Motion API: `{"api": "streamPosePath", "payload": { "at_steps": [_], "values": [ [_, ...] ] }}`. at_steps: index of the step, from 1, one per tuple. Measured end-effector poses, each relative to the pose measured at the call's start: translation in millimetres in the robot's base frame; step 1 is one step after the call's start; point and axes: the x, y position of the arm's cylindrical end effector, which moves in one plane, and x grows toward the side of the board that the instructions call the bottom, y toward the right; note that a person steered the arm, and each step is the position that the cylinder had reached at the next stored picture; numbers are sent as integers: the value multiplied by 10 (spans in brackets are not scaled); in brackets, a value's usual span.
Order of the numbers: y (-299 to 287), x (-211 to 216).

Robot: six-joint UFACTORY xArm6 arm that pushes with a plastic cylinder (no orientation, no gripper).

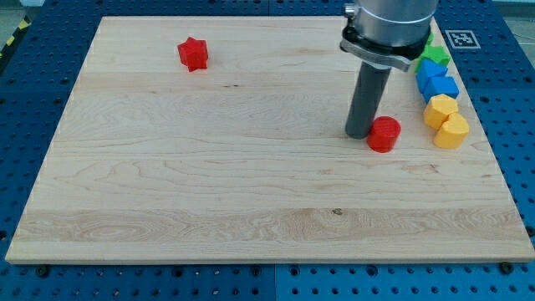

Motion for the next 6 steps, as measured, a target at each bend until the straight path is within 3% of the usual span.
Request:
{"api": "streamPosePath", "payload": {
  "at_steps": [3,6],
  "values": [
    [169,-203],
    [169,-107]
  ]
}}
